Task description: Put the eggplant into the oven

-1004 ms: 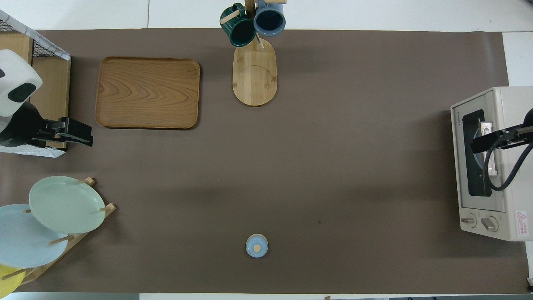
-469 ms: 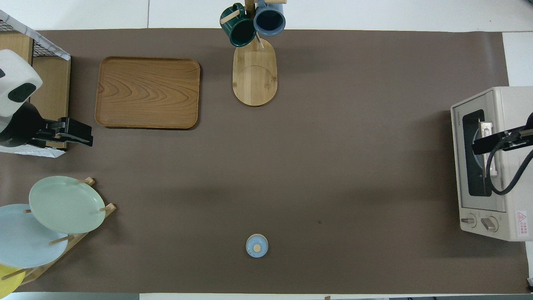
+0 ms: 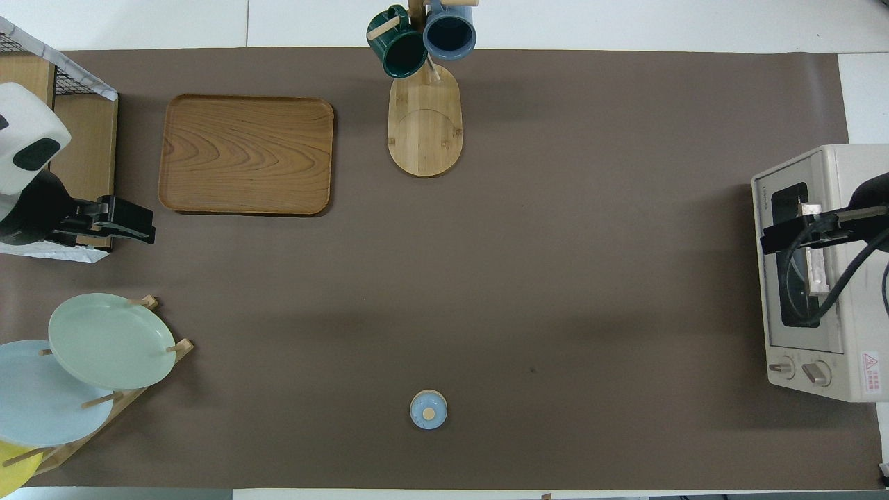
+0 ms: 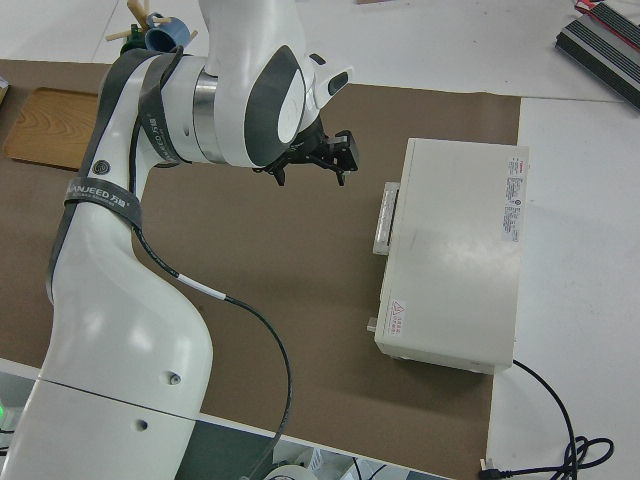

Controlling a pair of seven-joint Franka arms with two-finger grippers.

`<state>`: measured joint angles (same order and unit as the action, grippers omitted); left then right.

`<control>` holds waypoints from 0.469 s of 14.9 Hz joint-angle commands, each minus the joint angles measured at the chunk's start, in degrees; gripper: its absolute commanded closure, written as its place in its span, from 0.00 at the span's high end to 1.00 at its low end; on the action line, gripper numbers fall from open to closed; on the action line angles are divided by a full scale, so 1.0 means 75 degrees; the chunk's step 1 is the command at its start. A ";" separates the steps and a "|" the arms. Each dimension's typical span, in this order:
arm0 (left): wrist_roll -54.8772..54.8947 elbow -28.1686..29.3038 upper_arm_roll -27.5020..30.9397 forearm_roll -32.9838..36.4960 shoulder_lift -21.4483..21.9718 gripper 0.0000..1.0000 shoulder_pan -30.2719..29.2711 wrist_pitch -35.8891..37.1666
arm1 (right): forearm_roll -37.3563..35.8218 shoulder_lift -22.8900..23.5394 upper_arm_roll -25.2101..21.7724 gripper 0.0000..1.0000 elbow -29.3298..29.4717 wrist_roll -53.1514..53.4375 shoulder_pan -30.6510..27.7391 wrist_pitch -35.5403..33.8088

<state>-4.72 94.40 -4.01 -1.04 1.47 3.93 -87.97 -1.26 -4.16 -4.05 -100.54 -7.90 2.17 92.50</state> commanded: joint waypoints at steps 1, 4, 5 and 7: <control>0.0031 0.0128 -0.0040 -0.0013 0.0179 1.00 -0.0090 -0.0002 | 0.0133 -0.0149 -0.0011 1.00 -0.0130 0.0116 -0.0008 -0.0040; 0.0031 0.0128 -0.0040 -0.0013 0.0179 1.00 -0.0090 -0.0002 | 0.0016 -0.0149 -0.0011 1.00 -0.0130 0.0081 -0.0008 -0.0017; 0.0031 0.0128 -0.0040 -0.0013 0.0179 1.00 -0.0090 -0.0002 | -0.0007 -0.0149 -0.0011 1.00 -0.0130 0.0069 -0.0008 -0.0005; 0.0031 0.0128 -0.0040 -0.0013 0.0179 1.00 -0.0090 -0.0002 | -0.0135 -0.0149 0.0001 1.00 -0.0130 0.0069 -0.0008 -0.0005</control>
<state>-4.72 94.40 -4.01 -1.04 1.47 3.93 -87.97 -1.44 -4.16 -4.09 -100.54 -7.90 2.15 92.50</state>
